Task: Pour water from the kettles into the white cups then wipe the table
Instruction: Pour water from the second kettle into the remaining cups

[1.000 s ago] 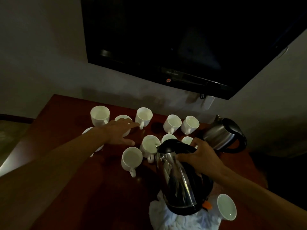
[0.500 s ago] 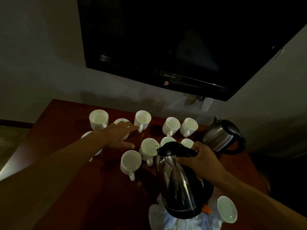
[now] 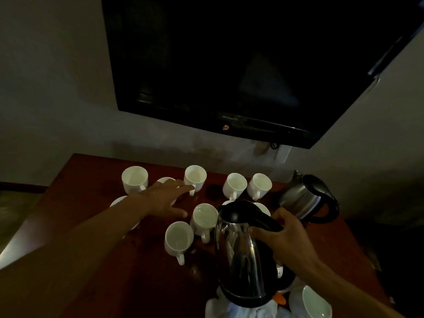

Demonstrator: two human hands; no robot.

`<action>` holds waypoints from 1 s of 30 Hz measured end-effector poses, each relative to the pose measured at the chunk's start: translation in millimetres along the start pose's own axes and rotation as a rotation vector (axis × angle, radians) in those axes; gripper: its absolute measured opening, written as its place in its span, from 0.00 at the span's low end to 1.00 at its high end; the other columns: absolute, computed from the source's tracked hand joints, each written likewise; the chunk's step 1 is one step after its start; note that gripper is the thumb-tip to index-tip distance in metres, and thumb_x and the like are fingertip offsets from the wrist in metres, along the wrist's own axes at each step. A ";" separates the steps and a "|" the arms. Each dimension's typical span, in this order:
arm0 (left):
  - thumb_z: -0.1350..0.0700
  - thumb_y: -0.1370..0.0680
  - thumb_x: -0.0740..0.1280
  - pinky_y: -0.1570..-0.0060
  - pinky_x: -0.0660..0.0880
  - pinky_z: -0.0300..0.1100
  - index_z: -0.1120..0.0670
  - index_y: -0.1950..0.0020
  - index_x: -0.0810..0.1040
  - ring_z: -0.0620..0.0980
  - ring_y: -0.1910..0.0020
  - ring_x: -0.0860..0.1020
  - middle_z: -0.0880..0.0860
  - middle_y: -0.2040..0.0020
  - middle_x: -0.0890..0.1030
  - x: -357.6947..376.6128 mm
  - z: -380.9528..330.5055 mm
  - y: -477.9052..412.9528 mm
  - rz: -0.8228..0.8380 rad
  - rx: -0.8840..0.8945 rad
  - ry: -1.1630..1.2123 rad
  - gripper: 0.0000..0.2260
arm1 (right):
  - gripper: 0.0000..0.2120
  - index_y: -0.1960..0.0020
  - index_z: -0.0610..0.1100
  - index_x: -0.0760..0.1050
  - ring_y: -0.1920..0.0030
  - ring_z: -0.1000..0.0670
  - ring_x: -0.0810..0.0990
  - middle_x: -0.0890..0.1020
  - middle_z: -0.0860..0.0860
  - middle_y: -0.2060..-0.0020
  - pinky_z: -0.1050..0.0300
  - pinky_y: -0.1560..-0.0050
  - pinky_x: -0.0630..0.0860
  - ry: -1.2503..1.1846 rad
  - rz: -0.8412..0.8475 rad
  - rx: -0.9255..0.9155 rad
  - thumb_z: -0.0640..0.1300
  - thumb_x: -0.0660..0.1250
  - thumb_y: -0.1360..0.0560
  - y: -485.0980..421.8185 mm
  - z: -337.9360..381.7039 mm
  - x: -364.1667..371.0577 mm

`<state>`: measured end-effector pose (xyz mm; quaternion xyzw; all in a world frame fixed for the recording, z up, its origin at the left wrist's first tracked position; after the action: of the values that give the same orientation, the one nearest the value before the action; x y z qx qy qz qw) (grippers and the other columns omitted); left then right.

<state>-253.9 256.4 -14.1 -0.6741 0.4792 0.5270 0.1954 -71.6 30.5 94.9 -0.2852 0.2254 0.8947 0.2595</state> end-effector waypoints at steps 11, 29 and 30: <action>0.34 0.25 0.66 0.29 0.61 0.50 0.40 0.20 0.52 0.51 0.27 0.63 0.48 0.23 0.61 -27.9 -6.6 -8.6 -0.045 -0.001 -0.055 0.38 | 0.19 0.51 0.39 0.73 0.69 0.50 0.84 0.83 0.44 0.60 0.62 0.72 0.77 -0.142 -0.080 -0.066 0.44 0.81 0.33 1.7 26.4 -23.9; 0.19 0.38 0.35 0.25 0.51 0.54 0.40 0.20 0.49 0.49 0.22 0.56 0.46 0.20 0.56 -112.7 35.7 -27.6 -0.182 -0.016 -0.163 0.50 | 0.20 0.51 0.38 0.74 0.62 0.35 0.85 0.84 0.45 0.67 0.30 0.58 0.81 -0.159 -0.133 -0.070 0.44 0.81 0.34 -42.9 107.0 -46.0; 0.19 0.39 0.33 0.25 0.51 0.54 0.40 0.20 0.49 0.49 0.22 0.56 0.46 0.20 0.56 -112.3 38.5 -30.1 -0.176 -0.012 -0.154 0.51 | 0.21 0.51 0.37 0.74 0.62 0.34 0.84 0.84 0.44 0.68 0.30 0.59 0.80 -0.154 -0.132 -0.066 0.43 0.81 0.34 -47.9 108.1 -44.7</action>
<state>-246.7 349.4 65.3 -0.6723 0.3987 0.5608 0.2730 -54.3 111.6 190.2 -0.2384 0.1561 0.9018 0.3250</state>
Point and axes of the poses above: each hand's wrist, its own y-axis away from the middle knuckle, its own x-axis out of the palm, z = x × y, the point moved 10 cm from there along -y, towards the middle knuckle
